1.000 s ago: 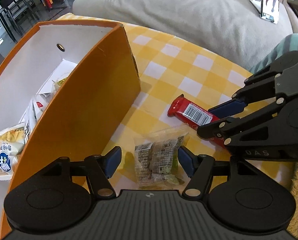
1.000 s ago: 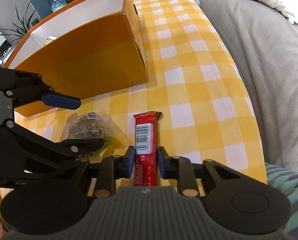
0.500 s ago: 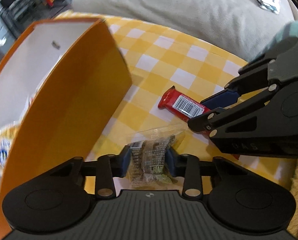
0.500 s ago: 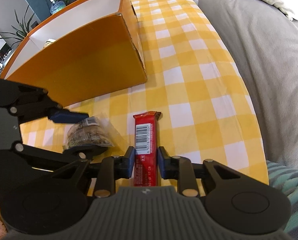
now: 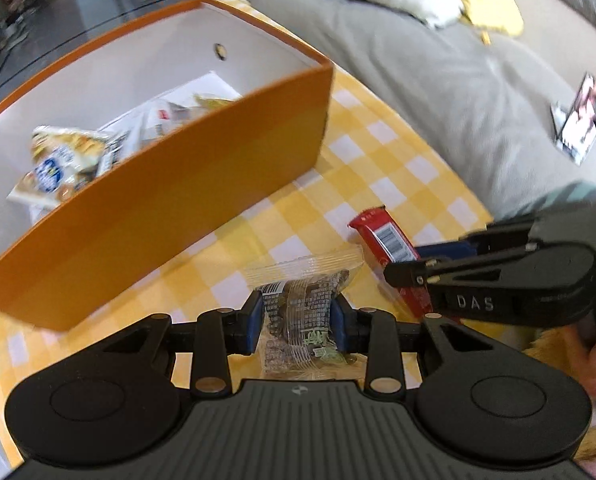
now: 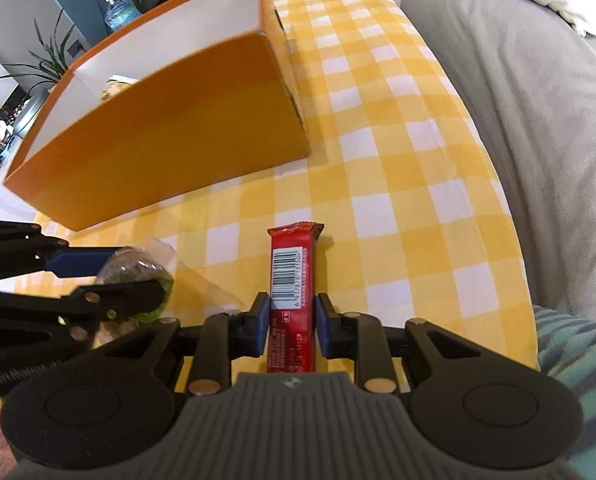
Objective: Organize snacks
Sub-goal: 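Lift both held snacks and carry them over the orange box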
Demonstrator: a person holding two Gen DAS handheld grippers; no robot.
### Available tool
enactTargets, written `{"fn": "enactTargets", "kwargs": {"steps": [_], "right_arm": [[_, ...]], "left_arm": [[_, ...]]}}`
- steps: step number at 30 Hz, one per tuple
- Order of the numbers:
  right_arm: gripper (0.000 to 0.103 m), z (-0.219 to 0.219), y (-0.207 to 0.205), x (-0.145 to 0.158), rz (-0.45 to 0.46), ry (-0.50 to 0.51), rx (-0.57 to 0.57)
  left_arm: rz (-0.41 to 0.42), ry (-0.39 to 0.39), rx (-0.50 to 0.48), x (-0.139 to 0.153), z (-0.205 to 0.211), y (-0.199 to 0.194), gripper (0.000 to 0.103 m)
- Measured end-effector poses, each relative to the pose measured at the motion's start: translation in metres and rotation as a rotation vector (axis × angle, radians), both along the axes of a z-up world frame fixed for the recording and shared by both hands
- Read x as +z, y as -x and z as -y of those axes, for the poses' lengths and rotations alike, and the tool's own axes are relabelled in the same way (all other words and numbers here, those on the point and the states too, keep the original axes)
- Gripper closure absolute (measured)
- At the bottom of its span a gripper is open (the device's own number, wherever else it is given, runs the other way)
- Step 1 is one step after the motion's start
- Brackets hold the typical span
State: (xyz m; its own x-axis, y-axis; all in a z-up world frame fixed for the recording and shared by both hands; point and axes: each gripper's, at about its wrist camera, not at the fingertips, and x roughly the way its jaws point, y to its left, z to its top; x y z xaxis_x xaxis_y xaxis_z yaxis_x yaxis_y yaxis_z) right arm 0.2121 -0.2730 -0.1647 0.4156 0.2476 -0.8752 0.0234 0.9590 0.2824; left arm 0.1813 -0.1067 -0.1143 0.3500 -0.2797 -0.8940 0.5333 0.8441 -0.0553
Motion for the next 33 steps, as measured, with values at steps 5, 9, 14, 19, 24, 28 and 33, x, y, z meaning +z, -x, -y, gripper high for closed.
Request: {"fn": "enactTargets", "kwargs": {"steps": [5,9,14,19,24,28,33], "right_arm": [[0.082,-0.005,0.016,0.025,0.051,-0.001,0.015],[0.082,-0.006,0.028,0.046,0.094,-0.001,0.008],[0.082,-0.010,0.035,0.076,0.164,-0.011,0.006],[0.082,-0.017,0.033,0.108,0.241,-0.010,0.030],[0.082,-0.031,0.021,0.134,0.302,0.003,0.083],[0.082,-0.044,0.005,0.148,0.341,0.023,0.127],[0.082,-0.059,-0.022,0.154,0.368,0.069,0.181]], "left_arm": [[0.021,0.047,0.069,0.020,-0.014,0.010,0.065],[0.045,0.110,0.112,0.037,-0.028,0.017,0.065],[0.114,0.133,0.132,0.056,-0.039,0.022,0.065],[0.181,0.191,0.174,0.080,-0.056,0.017,0.065],[0.218,0.238,0.235,0.098,-0.075,0.006,0.065],[0.209,0.252,0.276,0.105,-0.088,-0.007,0.065],[0.203,0.239,0.285,0.110,-0.093,-0.032,0.065]]}}
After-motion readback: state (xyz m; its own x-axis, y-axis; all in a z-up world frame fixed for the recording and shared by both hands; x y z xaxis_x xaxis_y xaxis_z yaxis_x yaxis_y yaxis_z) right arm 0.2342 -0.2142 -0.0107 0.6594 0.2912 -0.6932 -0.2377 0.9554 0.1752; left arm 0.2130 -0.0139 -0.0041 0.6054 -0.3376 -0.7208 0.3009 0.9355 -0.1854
